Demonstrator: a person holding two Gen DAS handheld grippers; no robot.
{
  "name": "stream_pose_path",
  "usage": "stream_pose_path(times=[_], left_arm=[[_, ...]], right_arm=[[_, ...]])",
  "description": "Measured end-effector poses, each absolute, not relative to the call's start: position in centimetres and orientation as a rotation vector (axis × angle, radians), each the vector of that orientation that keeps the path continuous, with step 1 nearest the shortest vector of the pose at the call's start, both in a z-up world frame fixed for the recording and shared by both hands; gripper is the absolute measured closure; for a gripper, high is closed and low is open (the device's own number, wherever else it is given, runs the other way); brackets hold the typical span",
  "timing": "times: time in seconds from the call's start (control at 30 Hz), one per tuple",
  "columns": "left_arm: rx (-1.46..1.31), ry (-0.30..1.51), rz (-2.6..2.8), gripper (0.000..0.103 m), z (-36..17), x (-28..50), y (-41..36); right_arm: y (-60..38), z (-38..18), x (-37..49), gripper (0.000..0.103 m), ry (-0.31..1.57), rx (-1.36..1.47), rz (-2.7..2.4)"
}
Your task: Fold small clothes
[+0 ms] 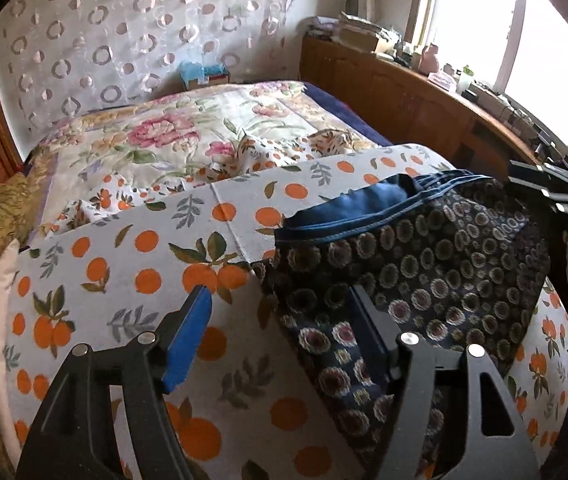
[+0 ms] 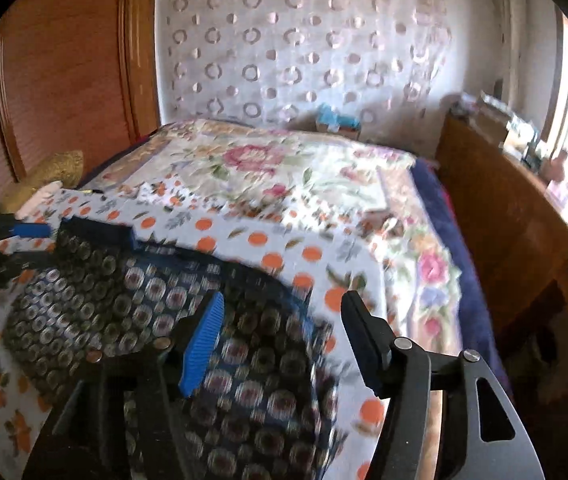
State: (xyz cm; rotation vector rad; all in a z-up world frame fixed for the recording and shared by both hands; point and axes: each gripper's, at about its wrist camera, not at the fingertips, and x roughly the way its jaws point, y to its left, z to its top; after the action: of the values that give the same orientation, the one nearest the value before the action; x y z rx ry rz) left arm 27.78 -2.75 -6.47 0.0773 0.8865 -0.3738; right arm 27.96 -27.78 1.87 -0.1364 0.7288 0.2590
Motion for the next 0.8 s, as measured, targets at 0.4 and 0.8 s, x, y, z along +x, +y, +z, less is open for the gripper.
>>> stream_pose_path(times=[0.4,0.8], left_arm=[[0.082,0.950,-0.395,0.033,-7.9,29.9,-3.0],[0.084,0.952,-0.448,0.037,-8.1,30.6,-3.9]], right_arm=[[-30.9,-1.8,29.0,0.040,0.874,-0.016,0.246],[-30.6,-2.2,30.4,0.056,0.872,-0.010,0.360]])
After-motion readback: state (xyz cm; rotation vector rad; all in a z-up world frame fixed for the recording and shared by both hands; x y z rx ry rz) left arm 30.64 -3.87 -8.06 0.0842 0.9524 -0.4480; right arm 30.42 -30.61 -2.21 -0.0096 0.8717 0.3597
